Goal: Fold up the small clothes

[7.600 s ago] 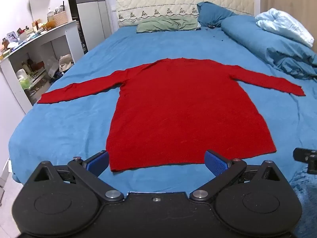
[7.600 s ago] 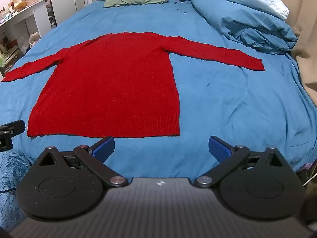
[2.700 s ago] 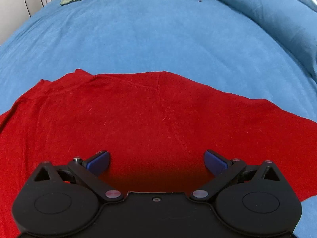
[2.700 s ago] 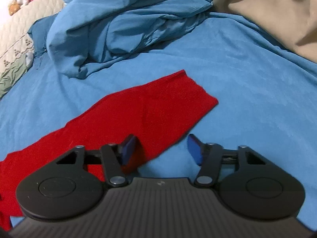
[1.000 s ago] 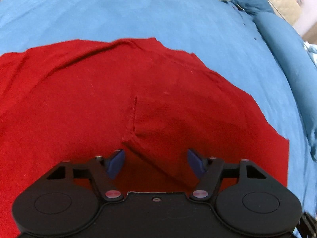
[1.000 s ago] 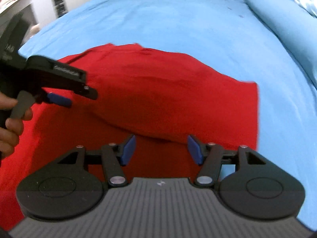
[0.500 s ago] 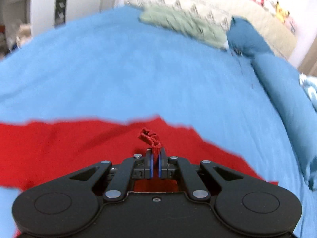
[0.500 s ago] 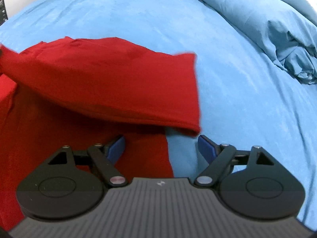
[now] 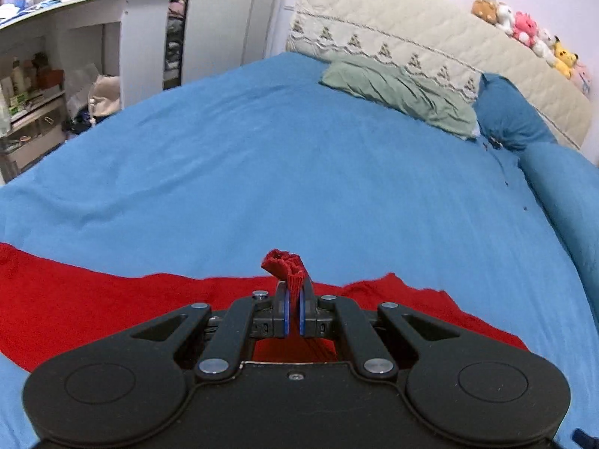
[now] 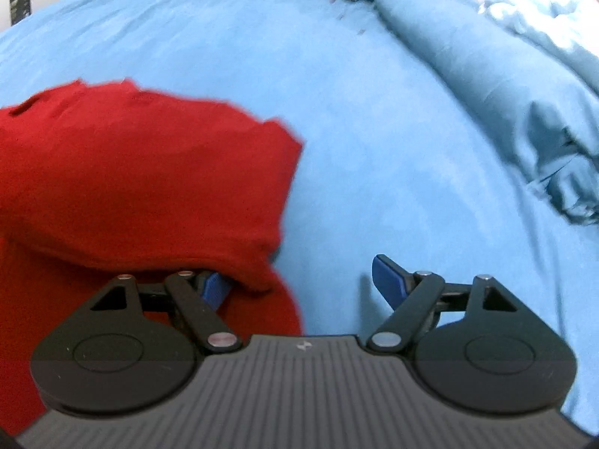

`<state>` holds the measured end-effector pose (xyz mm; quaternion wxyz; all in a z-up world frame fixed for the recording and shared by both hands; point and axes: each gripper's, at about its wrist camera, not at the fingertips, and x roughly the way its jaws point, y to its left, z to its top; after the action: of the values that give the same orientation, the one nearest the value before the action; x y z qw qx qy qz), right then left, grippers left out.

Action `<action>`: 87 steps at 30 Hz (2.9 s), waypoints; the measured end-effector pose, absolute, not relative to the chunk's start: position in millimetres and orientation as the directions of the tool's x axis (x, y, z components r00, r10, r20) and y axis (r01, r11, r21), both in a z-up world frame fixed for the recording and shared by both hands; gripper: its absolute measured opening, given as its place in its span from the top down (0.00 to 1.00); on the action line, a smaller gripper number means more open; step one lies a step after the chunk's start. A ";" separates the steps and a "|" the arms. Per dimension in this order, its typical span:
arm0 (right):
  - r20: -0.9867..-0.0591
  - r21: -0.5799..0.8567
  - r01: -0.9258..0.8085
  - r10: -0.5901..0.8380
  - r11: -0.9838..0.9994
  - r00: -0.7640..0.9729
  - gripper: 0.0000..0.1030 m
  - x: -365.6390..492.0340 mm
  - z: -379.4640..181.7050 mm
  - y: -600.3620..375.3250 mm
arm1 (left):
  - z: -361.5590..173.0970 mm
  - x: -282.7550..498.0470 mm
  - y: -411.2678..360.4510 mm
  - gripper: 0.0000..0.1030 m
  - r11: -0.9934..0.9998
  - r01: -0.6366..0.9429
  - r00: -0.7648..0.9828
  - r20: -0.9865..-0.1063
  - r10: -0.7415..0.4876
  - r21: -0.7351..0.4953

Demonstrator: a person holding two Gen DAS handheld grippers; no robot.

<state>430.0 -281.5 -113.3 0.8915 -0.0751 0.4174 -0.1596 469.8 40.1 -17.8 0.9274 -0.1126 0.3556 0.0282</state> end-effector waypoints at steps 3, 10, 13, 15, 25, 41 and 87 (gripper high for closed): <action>-0.707 -0.298 0.253 -0.391 0.920 0.589 0.09 425.2 -111.2 -289.9 | -29.4 469.9 49.0 0.96 0.976 -0.151 0.737 -0.676 0.007 -0.155; -0.765 -0.311 0.192 -0.365 0.931 0.530 0.09 415.3 -123.3 -291.0 | -88.8 454.8 58.4 0.92 0.987 -0.145 0.635 -0.771 0.041 -0.067; -0.776 -0.309 0.154 -0.342 0.939 0.530 0.08 409.1 -118.2 -291.6 | -95.7 441.0 64.2 0.89 0.986 -0.167 0.590 -0.804 0.079 -0.025; -0.785 -0.281 0.124 -0.302 0.952 0.540 0.08 405.4 -111.0 -292.3 | -94.2 431.8 67.3 0.77 0.984 -0.179 0.561 -0.821 0.105 0.004; -0.803 -0.001 -0.064 0.037 0.998 0.595 0.07 437.5 -99.0 -259.1 | -77.2 438.2 30.9 0.57 0.998 0.000 0.580 -0.813 -0.050 -0.061; -0.813 0.087 0.045 0.045 0.995 0.581 0.09 527.2 -117.7 -297.0 | -115.2 461.8 4.9 0.38 0.996 0.075 0.501 -0.862 -0.077 -0.045; -0.848 0.172 -0.005 0.151 0.985 0.508 0.00 441.0 -37.9 18.7 | -68.6 422.0 412.2 0.18 0.786 -0.594 0.474 -0.864 0.170 -0.171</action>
<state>441.0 18.7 -37.9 0.8651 0.0737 0.4941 0.0451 422.0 412.2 -68.6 0.8267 -0.2317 0.4575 0.2313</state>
